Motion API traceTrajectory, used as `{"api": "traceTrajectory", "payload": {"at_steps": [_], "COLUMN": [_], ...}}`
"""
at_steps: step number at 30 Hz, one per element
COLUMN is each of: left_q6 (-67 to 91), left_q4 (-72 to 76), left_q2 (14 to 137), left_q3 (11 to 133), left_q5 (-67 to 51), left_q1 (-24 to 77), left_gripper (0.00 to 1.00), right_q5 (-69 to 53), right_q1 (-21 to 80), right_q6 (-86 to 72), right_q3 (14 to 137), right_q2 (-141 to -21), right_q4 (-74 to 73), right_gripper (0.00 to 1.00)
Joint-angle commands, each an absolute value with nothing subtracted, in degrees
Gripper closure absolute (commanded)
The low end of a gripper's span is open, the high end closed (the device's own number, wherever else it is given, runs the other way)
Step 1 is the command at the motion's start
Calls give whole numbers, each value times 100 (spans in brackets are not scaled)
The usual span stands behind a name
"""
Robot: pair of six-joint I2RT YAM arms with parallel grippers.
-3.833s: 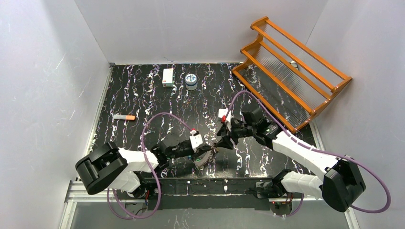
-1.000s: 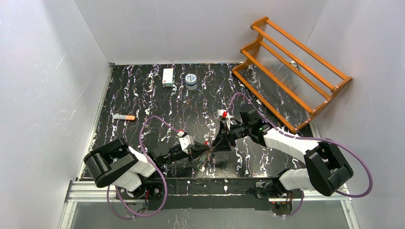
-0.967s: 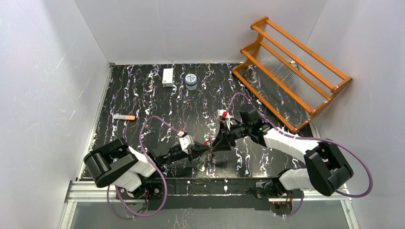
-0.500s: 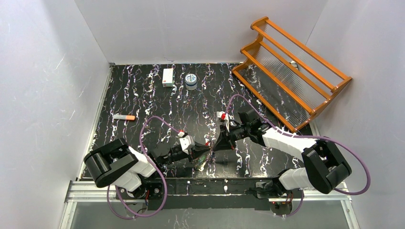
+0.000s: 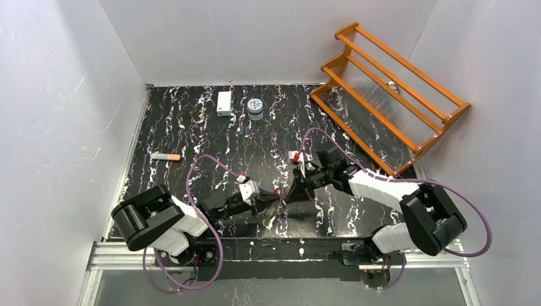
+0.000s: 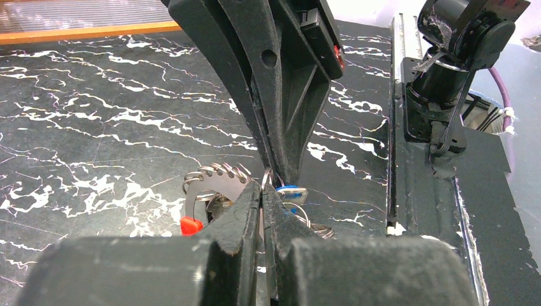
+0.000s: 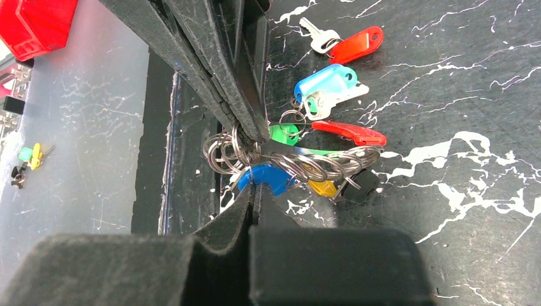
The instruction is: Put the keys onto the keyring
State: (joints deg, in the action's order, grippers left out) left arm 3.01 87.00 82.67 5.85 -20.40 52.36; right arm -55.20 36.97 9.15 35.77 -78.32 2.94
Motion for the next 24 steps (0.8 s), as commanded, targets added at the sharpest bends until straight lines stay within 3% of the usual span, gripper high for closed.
{"api": "traceTrajectory", "payload": {"at_steps": [1,3,9,12,18,24], "left_q6": [246,240,212,211,229,240], "left_q4": [9835,9835,9830,9835,9835,9835], "left_q2": [8090,8071,8055,8064,8061,8016], "left_q3": [651,634,611,630,642,607], "left_q5": [-2024,-2012,-1996,-2013,-2043,-2021], "left_q1": [5260,5256,5260,5257,5256,5256], "left_gripper": [100,100,100,100,100,100], "right_q5": [-5605,-5553,-5045,-5058,-5273,-5444], "right_q1": [3753,3761,3764,3761,3764,3771], "right_q6": [832,840,1001,905,565,536], "right_q3": [3709,3717,3530,3409,3393,3500], "right_q2": [-7857,-7796,-7113,-6884,-7114,-7397], "right_q4": [552,501,412,613,1093,1159], "right_gripper": [99,95,55,47,47,64]}}
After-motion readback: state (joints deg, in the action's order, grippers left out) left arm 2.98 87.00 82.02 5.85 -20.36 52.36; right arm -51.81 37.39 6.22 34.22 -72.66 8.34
